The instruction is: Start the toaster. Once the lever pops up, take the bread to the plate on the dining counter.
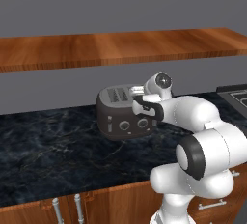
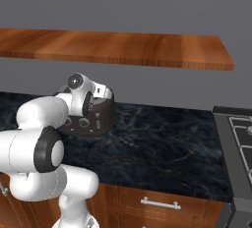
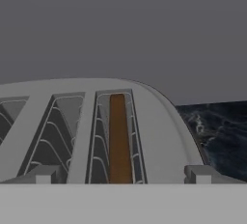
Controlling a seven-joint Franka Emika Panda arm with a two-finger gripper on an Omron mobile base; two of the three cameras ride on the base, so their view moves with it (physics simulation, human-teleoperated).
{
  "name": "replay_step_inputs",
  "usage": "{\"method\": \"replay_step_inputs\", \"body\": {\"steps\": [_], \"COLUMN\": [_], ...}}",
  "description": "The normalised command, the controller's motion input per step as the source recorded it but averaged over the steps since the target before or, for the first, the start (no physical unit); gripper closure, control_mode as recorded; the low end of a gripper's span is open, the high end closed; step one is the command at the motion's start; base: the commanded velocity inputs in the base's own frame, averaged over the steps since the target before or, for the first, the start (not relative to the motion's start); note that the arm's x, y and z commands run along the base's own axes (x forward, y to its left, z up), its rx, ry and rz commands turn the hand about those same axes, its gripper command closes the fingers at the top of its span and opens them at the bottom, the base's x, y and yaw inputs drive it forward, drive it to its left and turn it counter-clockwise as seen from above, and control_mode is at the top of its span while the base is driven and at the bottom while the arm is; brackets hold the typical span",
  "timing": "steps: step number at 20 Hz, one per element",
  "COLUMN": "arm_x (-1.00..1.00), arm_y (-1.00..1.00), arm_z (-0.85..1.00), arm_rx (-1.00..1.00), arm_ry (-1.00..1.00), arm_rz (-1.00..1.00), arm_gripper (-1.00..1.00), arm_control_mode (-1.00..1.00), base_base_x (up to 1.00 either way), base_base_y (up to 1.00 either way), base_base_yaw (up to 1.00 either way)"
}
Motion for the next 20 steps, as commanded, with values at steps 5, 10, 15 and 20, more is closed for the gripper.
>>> {"method": "replay_step_inputs", "body": {"steps": [5,10,15,20], "arm_x": [0.00,0.00,0.00,0.00], "arm_y": [0.00,0.00,0.00,0.00], "arm_z": [-0.01,0.00,0.00,0.00], "arm_rx": [0.00,0.00,0.00,0.00], "arm_ry": [0.00,0.00,0.00,0.00], "arm_rz": [0.00,0.00,0.00,0.00], "arm_gripper": [-1.00,1.00,1.00,1.00], "arm_control_mode": [-1.00,-1.00,-1.00,-1.00], "base_base_x": [0.00,0.00,0.00,0.00], "base_base_y": [0.00,0.00,0.00,0.00], "base_base_yaw": [0.00,0.00,0.00,0.00]}}
